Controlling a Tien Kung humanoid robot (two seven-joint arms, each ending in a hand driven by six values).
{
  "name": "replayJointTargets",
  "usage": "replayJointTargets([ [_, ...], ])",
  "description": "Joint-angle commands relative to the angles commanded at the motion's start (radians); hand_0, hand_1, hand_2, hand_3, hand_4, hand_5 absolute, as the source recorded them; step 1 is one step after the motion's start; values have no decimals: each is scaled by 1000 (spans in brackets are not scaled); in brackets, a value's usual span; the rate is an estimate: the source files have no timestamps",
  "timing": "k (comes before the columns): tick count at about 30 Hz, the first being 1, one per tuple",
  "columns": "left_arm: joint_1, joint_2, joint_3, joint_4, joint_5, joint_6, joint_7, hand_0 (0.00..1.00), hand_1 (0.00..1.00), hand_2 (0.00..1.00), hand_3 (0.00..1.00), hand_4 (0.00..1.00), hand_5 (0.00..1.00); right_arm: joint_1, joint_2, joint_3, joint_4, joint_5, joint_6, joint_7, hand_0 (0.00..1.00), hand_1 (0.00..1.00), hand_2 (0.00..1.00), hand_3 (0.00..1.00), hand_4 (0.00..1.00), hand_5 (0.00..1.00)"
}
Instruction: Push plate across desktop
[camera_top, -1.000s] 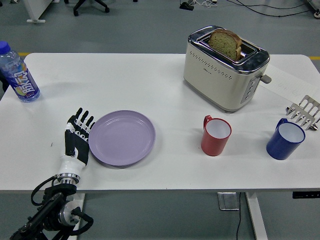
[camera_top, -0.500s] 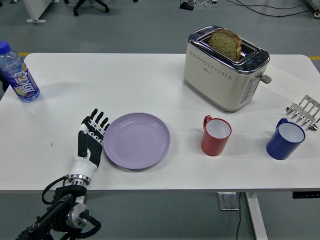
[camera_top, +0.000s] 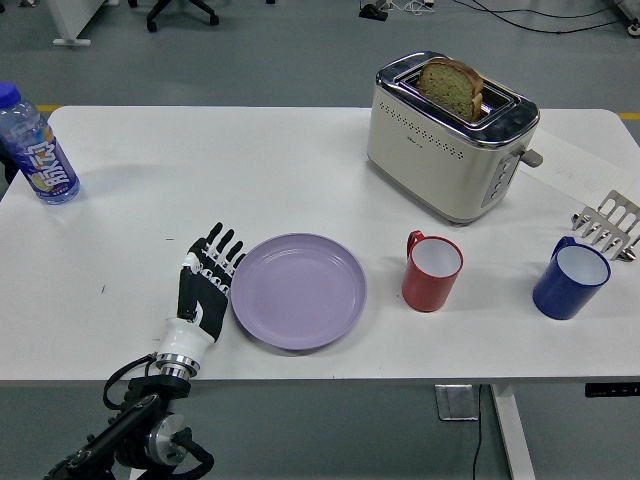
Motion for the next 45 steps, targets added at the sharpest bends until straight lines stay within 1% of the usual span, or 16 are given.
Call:
replayJointTargets([
  [9, -7, 0, 43, -8, -10, -1, -2, 905, 925, 961, 965, 474, 998, -4, 0, 1, 0, -3, 0, 0, 602, 546, 649, 611, 145, 349],
  [34, -21, 0, 66, -19, -20, -15, 4, 898, 918, 960, 956, 472, 998, 1, 0, -1, 0, 0, 1, 1, 605, 547, 652, 613, 144, 363],
  [40, -17, 0, 24, -18, 14, 2, 6, 900, 919, 959, 953, 469, 998, 0, 1, 0, 0, -1, 0, 0, 605, 547, 654, 614, 144, 365],
  [45, -13, 0, -86, -27, 85, 26, 23, 900, 919, 959, 953, 469, 998, 2, 5, 2, 0, -9, 2, -3, 605, 547, 654, 614, 144, 365],
])
